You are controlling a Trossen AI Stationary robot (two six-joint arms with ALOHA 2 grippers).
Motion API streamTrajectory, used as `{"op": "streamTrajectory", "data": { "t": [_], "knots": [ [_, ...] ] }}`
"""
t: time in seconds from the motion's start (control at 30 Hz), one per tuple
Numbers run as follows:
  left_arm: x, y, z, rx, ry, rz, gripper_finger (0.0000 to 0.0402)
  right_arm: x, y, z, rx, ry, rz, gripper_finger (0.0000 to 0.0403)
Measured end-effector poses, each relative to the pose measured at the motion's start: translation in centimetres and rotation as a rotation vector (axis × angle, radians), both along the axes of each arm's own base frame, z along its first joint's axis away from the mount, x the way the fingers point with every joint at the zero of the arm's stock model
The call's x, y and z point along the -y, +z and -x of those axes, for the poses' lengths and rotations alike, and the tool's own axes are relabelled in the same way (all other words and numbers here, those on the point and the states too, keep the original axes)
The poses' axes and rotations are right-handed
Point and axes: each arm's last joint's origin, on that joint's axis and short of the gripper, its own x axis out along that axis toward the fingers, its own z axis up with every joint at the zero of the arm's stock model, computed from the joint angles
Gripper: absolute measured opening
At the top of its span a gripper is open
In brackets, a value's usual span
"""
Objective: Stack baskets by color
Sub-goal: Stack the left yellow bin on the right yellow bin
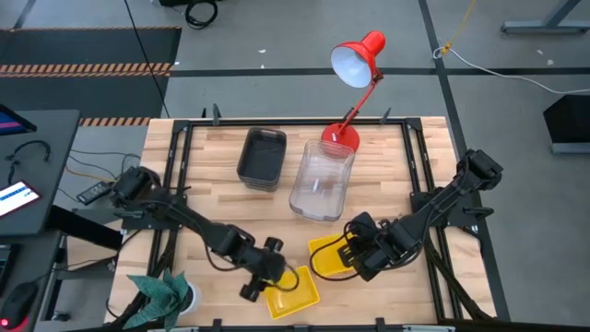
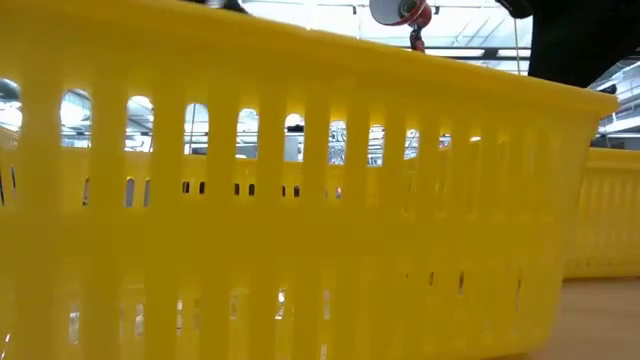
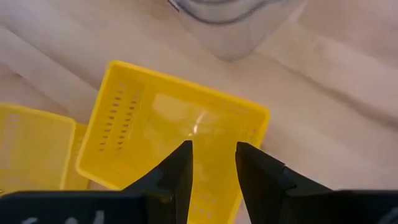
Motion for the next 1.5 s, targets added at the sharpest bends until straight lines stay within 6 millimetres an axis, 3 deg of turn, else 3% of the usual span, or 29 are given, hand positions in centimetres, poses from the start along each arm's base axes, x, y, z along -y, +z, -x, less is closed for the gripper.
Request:
{"op": "streamTrajectory", "data": {
  "t": [0.3,0.53,0.77,0.97,1.27,1.5],
  "knots": [
    [2.7,0.9,2.0,0.01,-0.279,-0.162,0.019,-0.3,0.2,0.2,0.061,0.075,0.142,0.0126],
    [5.8,0.8,2.6,0.204,-0.521,-0.225,0.0179,-1.2,0.2,0.6,0.08,0.109,0.134,0.0126],
    [7.8,-1.8,1.7,0.306,-0.65,-0.289,0.0172,-2.2,0.3,1.1,0.112,0.12,0.113,0.0126],
    [7.5,-4.2,0.9,0.263,-0.641,-0.377,0.0172,-2.7,0.3,1.4,0.129,0.118,0.103,0.0126],
    [6.3,-5.1,0.3,0.203,-0.627,-0.418,0.0169,-2.8,0.3,1.5,0.127,0.127,0.106,0.0126],
    [6.3,-5.3,0.7,0.186,-0.684,-0.451,0.0103,-2.8,0.3,1.5,0.124,0.136,0.11,0.0126]
  ]
}}
